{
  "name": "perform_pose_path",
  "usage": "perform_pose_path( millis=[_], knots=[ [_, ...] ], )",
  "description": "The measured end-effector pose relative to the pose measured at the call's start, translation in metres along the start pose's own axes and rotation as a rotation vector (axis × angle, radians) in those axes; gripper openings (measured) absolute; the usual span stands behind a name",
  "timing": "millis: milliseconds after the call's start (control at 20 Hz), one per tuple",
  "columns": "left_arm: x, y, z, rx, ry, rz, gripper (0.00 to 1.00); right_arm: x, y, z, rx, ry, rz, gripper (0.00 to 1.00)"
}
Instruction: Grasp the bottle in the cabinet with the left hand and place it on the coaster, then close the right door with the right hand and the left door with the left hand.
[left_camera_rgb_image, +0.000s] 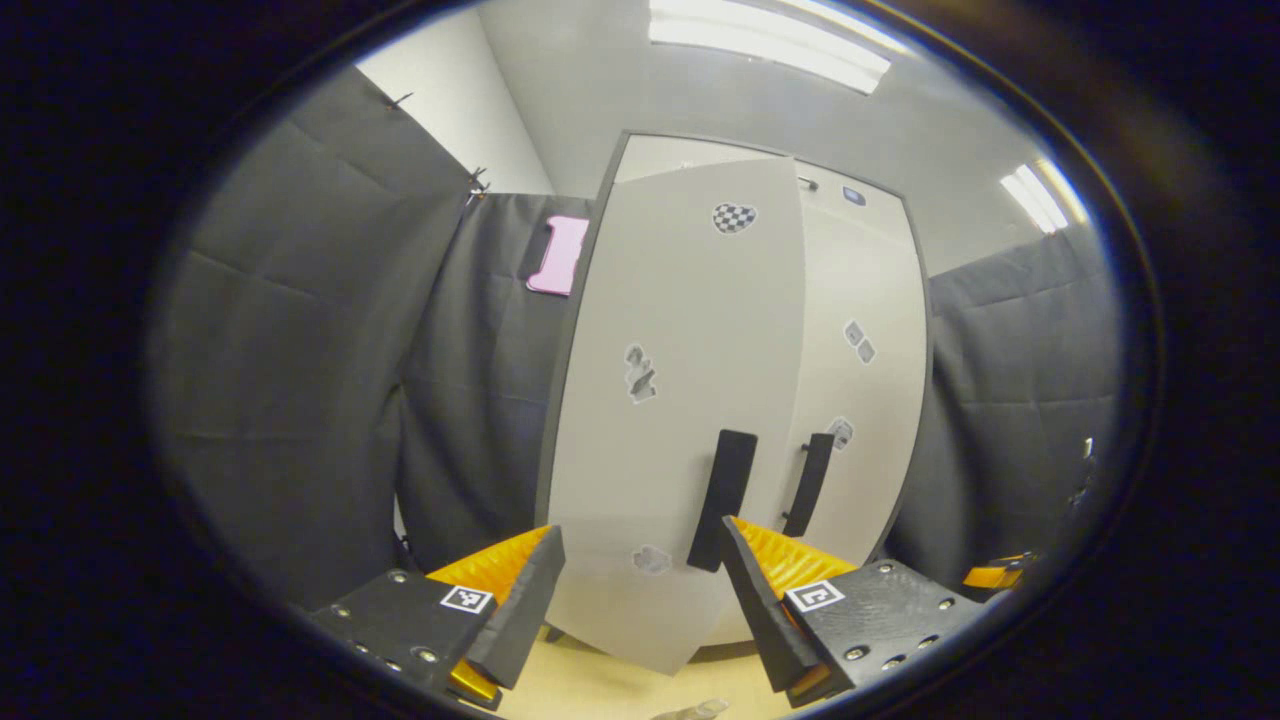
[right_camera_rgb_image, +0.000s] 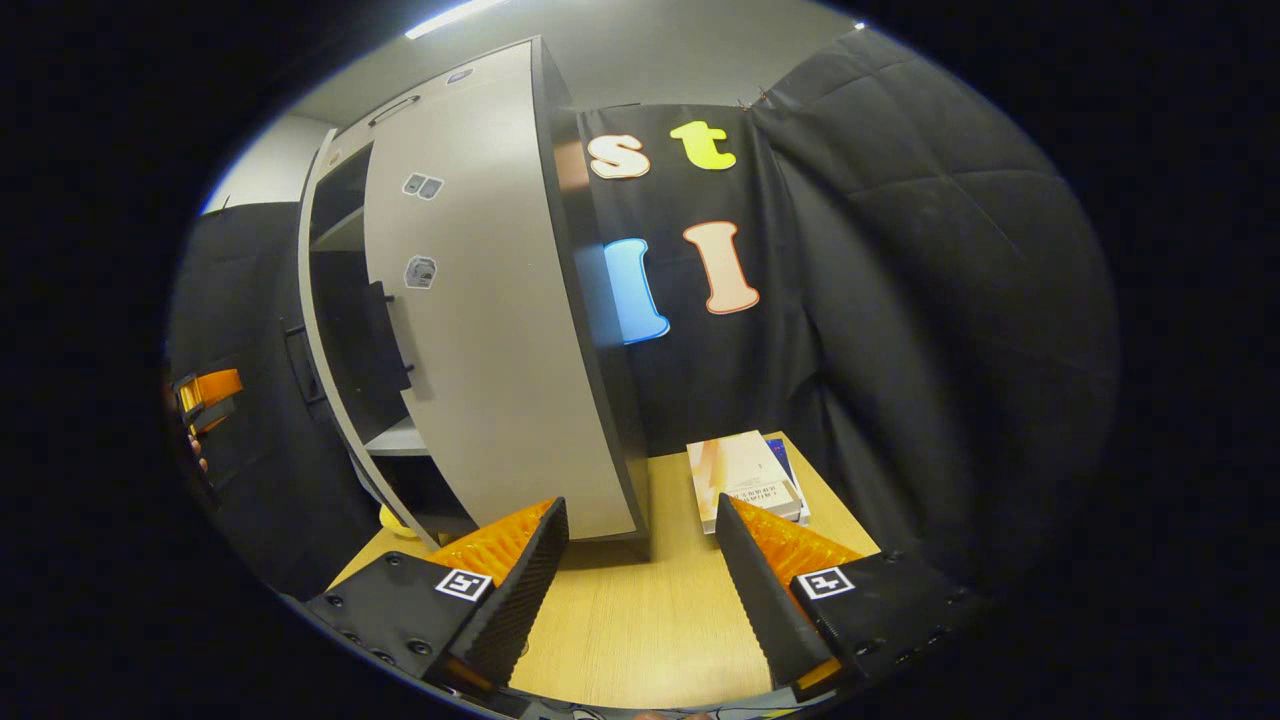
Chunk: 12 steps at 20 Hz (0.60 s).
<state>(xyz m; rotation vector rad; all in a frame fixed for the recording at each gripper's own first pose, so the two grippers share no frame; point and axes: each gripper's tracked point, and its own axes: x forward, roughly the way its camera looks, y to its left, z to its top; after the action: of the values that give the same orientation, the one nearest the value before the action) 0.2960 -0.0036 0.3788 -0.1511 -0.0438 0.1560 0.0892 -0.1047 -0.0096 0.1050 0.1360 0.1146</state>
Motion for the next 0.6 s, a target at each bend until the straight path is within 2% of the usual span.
perform_pose_path(
  millis=[250,300,350,400,600],
  knots=[
    [-0.033,0.015,0.003,0.050,0.003,0.046,0.90,0.003,0.025,0.019,-0.043,-0.039,0.054,0.92],
    [-0.038,0.017,0.006,0.055,0.002,0.049,0.90,0.004,0.030,0.022,-0.057,-0.042,0.053,0.95],
    [-0.043,0.017,0.008,0.063,-0.007,0.046,0.90,0.004,0.034,0.022,-0.072,-0.043,0.051,0.92],
    [-0.046,0.018,0.011,0.071,-0.014,0.044,0.90,0.005,0.041,0.024,-0.078,-0.051,0.054,0.96],
    [-0.054,0.034,0.009,0.117,-0.011,0.069,0.90,0.006,0.057,0.030,-0.083,-0.105,0.039,0.96]
  ],
)
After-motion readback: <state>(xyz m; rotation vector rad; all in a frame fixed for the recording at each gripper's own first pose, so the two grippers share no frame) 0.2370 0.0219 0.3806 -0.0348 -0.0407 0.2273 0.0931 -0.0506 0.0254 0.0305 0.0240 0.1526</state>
